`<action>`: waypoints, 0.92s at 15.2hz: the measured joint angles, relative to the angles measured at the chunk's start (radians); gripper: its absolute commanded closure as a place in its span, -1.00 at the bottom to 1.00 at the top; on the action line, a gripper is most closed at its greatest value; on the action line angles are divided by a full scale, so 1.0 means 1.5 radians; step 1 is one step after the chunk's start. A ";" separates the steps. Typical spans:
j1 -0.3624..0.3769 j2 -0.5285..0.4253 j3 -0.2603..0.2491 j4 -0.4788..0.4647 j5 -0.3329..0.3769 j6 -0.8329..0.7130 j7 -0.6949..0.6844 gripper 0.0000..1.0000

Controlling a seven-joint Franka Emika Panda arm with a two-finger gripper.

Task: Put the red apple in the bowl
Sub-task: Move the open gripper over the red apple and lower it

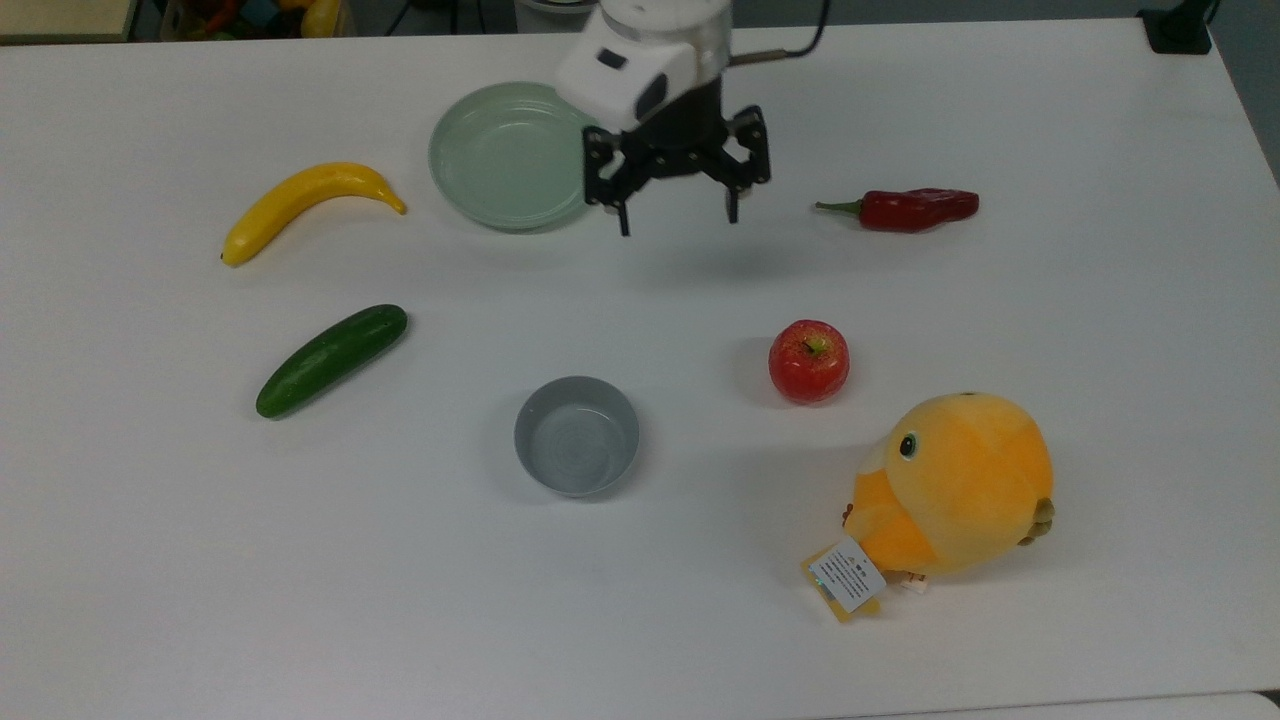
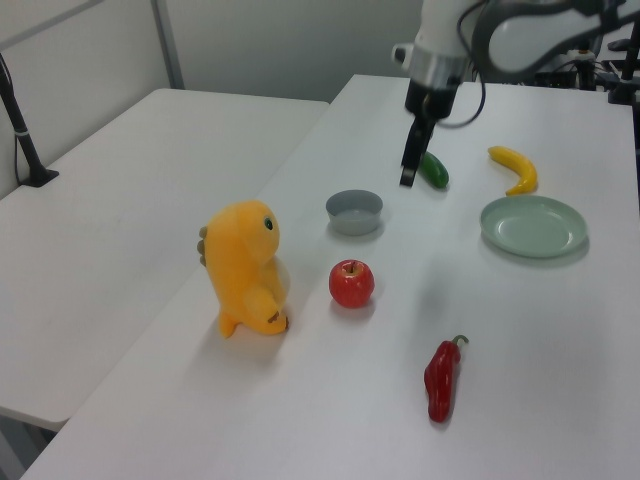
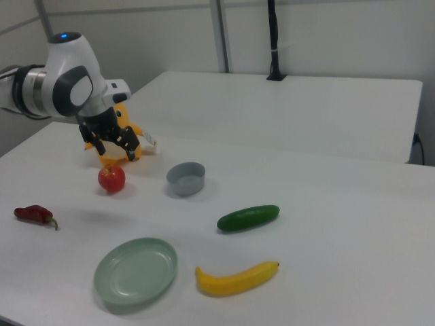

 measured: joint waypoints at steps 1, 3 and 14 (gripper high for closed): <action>0.009 0.013 0.003 0.001 0.000 0.015 0.010 -1.00; 0.030 0.040 0.006 0.009 0.000 0.043 0.061 -1.00; 0.098 0.182 0.008 0.080 -0.053 0.147 0.118 -1.00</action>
